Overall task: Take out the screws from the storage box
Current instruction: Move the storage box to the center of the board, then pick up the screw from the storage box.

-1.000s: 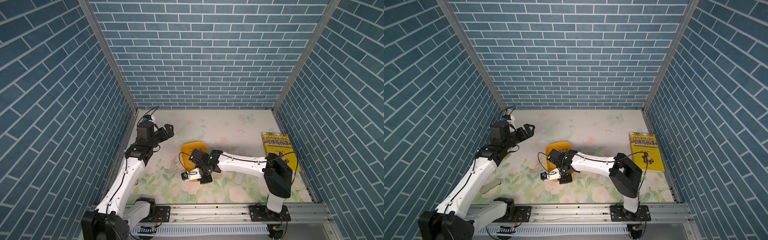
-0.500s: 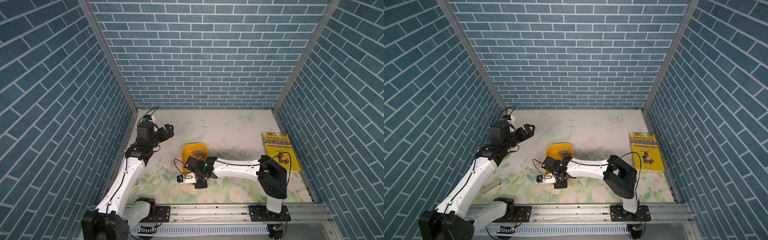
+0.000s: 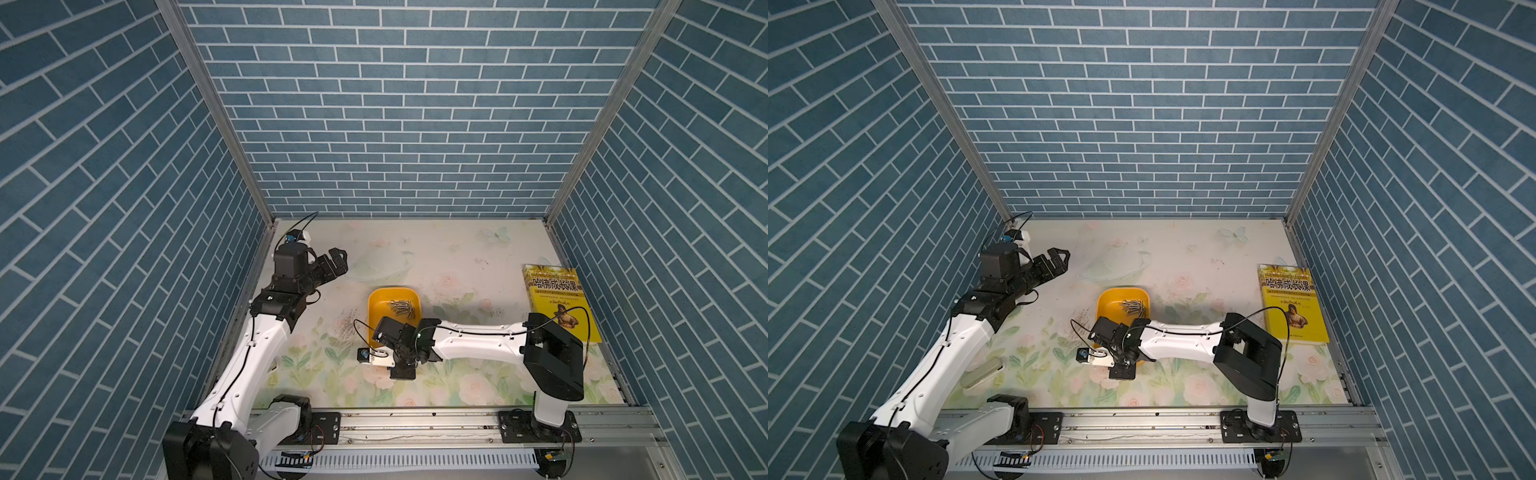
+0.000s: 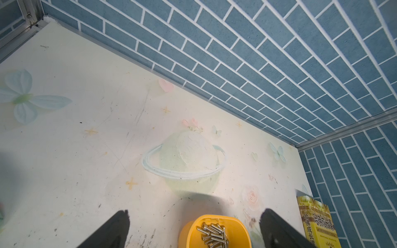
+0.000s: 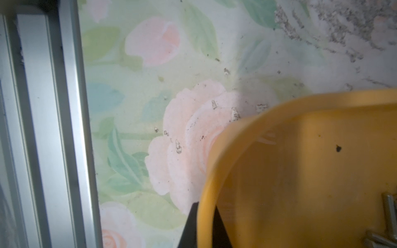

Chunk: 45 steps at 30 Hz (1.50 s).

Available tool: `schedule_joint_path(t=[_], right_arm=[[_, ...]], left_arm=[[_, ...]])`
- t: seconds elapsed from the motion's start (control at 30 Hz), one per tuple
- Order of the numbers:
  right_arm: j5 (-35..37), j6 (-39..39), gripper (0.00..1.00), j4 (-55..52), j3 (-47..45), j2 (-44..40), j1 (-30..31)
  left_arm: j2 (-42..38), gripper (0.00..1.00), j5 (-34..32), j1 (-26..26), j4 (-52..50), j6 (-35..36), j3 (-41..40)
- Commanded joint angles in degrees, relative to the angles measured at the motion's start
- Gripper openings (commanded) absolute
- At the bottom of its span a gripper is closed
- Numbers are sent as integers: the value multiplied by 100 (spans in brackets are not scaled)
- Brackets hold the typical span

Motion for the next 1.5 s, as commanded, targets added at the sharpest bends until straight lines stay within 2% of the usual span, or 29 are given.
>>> schedule_joint_path(t=[0.0, 0.07, 0.17, 0.27, 0.37, 0.43, 0.5, 0.57, 0.63, 0.67, 0.73, 0.83, 0.9, 0.97, 1.03, 1.1, 1.17, 1.23, 1.3, 1.37, 1.47], right_arm=[[-168, 814, 0, -476, -270, 61, 55], [-119, 816, 0, -426, -292, 100, 86], [-61, 815, 18, -264, -305, 157, 108], [-123, 792, 29, -53, -278, 99, 108], [-330, 597, 29, 49, -126, -109, 108], [-253, 568, 28, 116, 97, -297, 110], [-297, 615, 28, 387, 207, -615, 110], [-208, 794, 31, 953, 56, -998, 108], [304, 1080, 33, 1633, -264, -1300, 111], [556, 1214, 29, 1962, -441, -1406, 113], [939, 1357, 28, 2505, -714, -1441, 104], [1772, 1667, 28, 2862, -726, -1166, 83], [2257, 1828, 28, 2894, -636, -929, 27], [2370, 1843, 30, 2968, -623, -724, -68], [2140, 1757, 31, 3094, -676, -582, -268], [1920, 1680, 28, 3144, -700, -486, -545], [1767, 1556, 25, 3211, -790, -520, -819], [1645, 1397, 25, 3350, -928, -658, -994], [1590, 1246, 26, 3359, -964, -760, -1156], [1393, 1067, 27, 3178, -853, -699, -1279], [1253, 817, 26, 2772, -604, -403, -1355]], left_arm=[[38, 100, 12, 15, -12, 52, -30], [34, 100, 13, 23, -11, 50, -36], [8, 100, 6, 19, 5, 37, -55], [-28, 100, -33, 19, -7, -6, -74], [-133, 100, -350, 6, -22, -299, -146], [-265, 100, -340, -21, -40, -454, -164], [-580, 100, -618, -292, 240, -702, -474], [-795, 100, -919, -694, 484, -606, -622], [-735, 100, -1654, -1169, -10, -373, -352], [-674, 100, -1817, -1420, -251, -145, -206], [-664, 100, -1880, -1913, -514, 175, -188], [-990, 100, -2317, -2584, -779, -281, -580], [-1445, 100, -2206, -2824, -596, -428, -1059], [-2010, 100, -2236, -2916, -572, -524, -1549], [-2474, 100, -2466, -2932, -763, -711, -1932], [-3079, 100, -2455, -2935, -727, -769, -2364], [-3366, 100, -2334, -2939, -563, -683, -2402], [-3403, 100, -2306, -2939, -477, -544, -2251], [-3327, 100, -2589, -2941, -421, -504, -2276], [-3071, 100, -2802, -2939, -466, -544, -2229], [-2566, 100, -2668, -2940, -482, -540, -2082]])
